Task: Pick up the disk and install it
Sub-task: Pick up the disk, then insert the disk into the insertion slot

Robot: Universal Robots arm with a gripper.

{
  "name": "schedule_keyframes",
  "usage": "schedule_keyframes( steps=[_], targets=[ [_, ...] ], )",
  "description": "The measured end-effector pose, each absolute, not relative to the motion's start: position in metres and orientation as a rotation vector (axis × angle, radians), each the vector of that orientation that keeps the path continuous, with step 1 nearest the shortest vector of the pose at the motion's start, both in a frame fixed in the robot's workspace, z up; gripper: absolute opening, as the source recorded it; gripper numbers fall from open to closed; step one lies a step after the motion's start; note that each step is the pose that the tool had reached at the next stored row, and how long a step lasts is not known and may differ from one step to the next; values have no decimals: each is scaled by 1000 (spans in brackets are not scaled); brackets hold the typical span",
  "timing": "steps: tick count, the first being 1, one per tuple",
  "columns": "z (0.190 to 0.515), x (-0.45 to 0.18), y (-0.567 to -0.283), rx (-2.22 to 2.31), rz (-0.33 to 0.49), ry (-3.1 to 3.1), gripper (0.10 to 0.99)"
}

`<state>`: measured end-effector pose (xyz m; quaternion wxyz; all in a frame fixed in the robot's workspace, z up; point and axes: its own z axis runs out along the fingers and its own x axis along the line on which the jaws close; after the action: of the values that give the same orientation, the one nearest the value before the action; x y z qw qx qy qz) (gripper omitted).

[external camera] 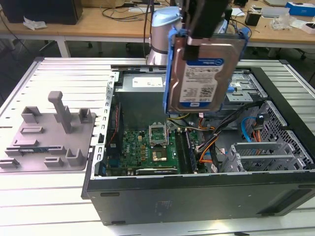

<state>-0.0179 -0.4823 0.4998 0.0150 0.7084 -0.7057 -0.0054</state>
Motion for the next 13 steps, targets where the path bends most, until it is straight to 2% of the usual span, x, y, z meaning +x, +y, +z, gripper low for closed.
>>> schedule_keyframes(
  steps=[4,13],
  targets=[
    [500,-3,-491,2204,-17,-2196,365],
    [500,-1,-492,2204,-17,-2196,365]
  ],
)
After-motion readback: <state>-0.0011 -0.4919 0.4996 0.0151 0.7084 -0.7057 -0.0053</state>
